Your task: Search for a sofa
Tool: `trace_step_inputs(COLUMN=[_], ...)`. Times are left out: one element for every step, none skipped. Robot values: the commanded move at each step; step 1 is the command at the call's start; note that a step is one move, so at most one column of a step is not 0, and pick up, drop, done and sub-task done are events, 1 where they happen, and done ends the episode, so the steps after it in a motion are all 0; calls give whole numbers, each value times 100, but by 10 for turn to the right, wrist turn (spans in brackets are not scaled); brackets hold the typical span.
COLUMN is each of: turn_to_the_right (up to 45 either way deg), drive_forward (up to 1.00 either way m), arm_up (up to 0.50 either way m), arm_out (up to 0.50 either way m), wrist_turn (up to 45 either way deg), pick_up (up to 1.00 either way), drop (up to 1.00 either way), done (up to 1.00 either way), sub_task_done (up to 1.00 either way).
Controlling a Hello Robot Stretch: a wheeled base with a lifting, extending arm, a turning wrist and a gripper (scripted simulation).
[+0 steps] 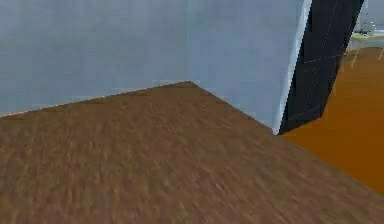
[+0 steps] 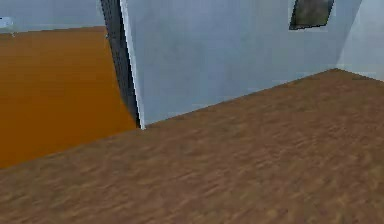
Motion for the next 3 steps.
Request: trace_step_inputs(turn_to_the_right=[450,450,450], drive_forward=[0,0,0], arm_up=[0,0,0], arm_out=[0,0,0], wrist_turn=[0,0,0], pick_up=[0,0,0], drop=[0,0,0], done=[0,0,0], sub_task_done=[0,0,0])
